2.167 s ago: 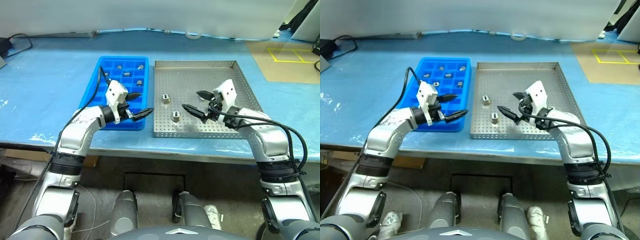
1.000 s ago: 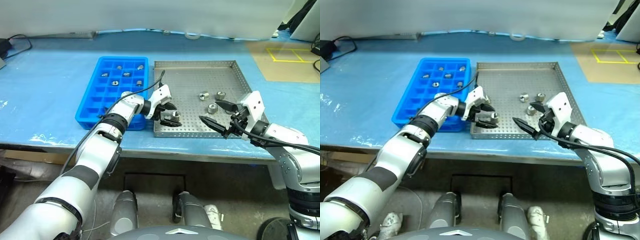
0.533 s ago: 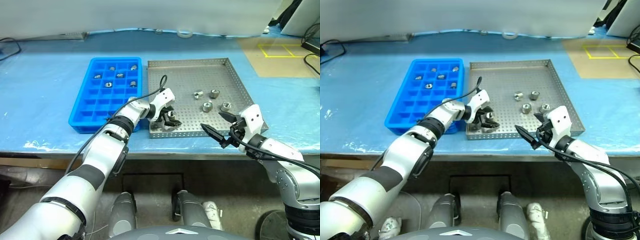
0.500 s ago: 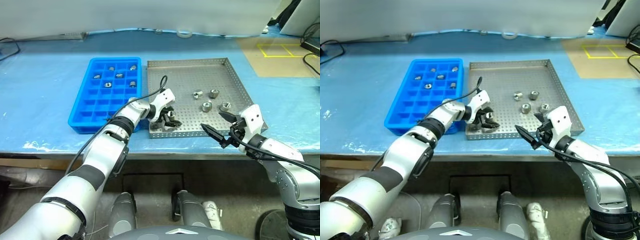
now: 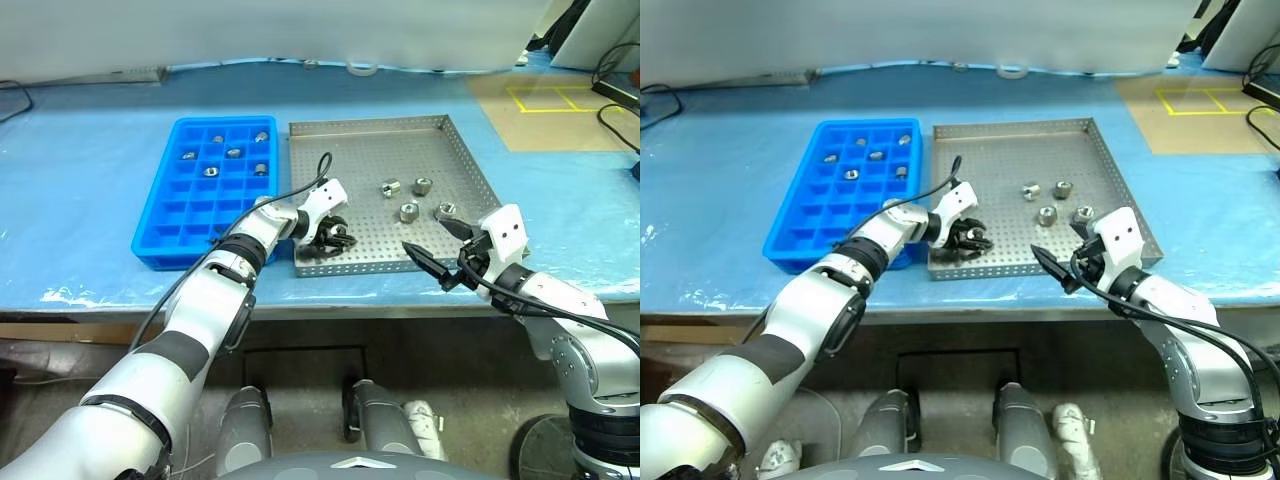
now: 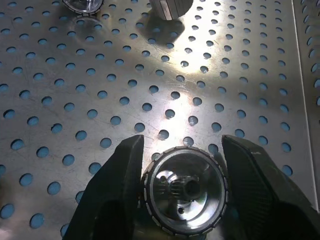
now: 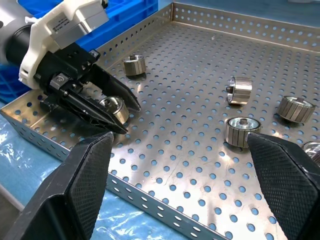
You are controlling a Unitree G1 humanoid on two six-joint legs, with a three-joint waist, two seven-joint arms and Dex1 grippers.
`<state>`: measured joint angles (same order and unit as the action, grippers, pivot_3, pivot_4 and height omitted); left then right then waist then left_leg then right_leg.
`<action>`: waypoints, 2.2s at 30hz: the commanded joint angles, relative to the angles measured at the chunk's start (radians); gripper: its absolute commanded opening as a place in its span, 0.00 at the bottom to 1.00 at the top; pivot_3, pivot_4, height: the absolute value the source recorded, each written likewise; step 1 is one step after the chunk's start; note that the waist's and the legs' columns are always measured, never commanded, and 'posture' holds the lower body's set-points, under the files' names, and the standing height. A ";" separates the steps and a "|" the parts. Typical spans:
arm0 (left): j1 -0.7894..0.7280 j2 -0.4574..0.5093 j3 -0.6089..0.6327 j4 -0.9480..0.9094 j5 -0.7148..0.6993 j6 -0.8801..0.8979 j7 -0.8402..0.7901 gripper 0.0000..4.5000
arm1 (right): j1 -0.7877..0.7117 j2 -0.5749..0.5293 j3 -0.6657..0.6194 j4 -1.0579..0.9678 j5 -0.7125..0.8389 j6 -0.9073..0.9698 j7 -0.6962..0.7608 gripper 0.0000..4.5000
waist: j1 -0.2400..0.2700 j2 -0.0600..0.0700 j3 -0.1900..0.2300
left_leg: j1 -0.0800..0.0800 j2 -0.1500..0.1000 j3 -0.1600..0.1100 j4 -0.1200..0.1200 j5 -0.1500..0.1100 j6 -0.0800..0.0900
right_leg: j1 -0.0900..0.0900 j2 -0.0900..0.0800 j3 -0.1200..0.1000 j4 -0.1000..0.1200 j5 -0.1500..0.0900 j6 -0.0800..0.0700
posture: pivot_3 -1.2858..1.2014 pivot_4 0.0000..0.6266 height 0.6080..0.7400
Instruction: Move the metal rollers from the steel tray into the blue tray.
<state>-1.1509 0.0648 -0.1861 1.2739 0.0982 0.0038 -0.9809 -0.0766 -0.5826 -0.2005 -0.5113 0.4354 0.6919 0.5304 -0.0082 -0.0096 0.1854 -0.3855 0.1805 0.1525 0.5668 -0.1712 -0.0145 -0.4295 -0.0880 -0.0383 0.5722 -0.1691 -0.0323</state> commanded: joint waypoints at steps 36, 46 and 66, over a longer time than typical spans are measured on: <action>0.543 0.370 0.434 -0.981 -0.279 0.252 0.401 0.39 | -0.713 0.329 0.387 0.648 -0.134 -0.348 0.266 1.00 | 0.107 0.000 0.000 | -0.009 0.007 -0.003 0.000 0.003 -0.006 | -0.013 0.000 -0.007 0.015 0.000 -0.013 | 0.59 0.24 1.00; 0.341 0.281 0.430 -0.679 -0.194 0.122 0.771 0.39 | -0.718 0.337 0.384 0.718 -0.159 -0.378 0.322 1.00 | 0.161 0.000 0.000 | -0.012 0.010 -0.006 0.005 0.007 -0.011 | -0.010 -0.001 -0.013 0.019 0.000 -0.013 | 0.61 0.24 1.00; 0.217 0.278 0.377 -0.342 -0.146 0.039 0.868 0.60 | -0.647 0.313 0.370 0.677 -0.197 -0.357 0.277 1.00 | 0.156 0.000 0.000 | -0.017 0.010 -0.007 0.006 0.009 -0.015 | -0.014 -0.001 -0.017 0.019 0.001 -0.013 | 0.58 0.24 1.00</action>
<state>-0.9294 0.3307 0.1839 0.9427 -0.0459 0.0541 -0.1259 -0.7238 -0.2687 0.1884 0.2162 0.2341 0.3394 0.8097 0.1477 -0.0098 0.1854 -0.4026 0.1910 0.1450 0.5728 -0.1622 -0.0293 -0.4438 -0.0890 -0.0549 0.5921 -0.1686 -0.0455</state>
